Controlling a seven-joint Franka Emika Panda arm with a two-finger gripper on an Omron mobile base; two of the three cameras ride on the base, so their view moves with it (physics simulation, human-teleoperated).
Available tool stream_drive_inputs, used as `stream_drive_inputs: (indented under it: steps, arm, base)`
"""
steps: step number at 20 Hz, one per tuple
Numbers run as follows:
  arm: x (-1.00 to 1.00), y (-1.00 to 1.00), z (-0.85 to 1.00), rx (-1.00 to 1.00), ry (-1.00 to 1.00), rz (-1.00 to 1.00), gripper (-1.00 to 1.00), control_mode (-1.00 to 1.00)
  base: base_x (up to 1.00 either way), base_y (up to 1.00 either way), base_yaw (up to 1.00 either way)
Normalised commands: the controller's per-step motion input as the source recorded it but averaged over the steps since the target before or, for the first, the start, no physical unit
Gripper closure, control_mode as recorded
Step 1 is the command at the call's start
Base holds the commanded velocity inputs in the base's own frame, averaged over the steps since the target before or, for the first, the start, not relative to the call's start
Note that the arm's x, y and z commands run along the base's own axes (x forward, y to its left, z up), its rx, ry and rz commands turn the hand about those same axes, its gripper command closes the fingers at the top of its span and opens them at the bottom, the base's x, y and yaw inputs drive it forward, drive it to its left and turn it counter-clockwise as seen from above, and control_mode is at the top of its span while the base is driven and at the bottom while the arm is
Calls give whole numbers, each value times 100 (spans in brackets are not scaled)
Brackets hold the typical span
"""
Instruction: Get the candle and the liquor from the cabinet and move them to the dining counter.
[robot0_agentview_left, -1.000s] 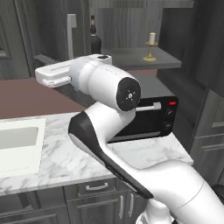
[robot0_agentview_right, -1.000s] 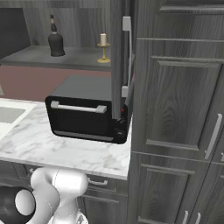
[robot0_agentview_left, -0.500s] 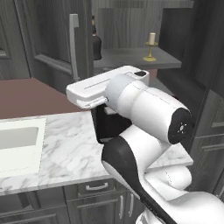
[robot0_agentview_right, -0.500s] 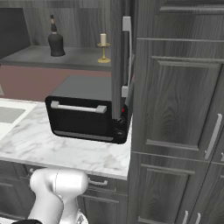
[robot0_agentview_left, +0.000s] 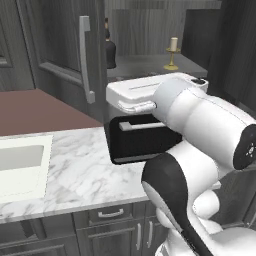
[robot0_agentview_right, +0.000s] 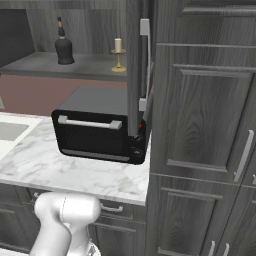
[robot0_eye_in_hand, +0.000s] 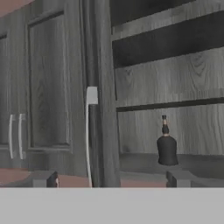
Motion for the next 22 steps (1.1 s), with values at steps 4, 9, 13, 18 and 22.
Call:
stream_drive_inputs:
  steps: [4, 9, 13, 18, 22]
  arm:
    - [32, -76, 6, 15, 0, 39, -100, -100]
    - [29, -60, 0, 7, 0, 38, -100, -100]
    - [28, -2, -1, -8, 0, 19, -100, -100]
    - [1, -2, 0, -14, 0, 16, -100, -100]
    - [0, 0, 0, -13, 0, 13, -100, -100]
  base:
    - [0, 0, 0]
    - [0, 0, 0]
    - [0, 0, 0]
    - [0, 0, 0]
    - [0, 0, 0]
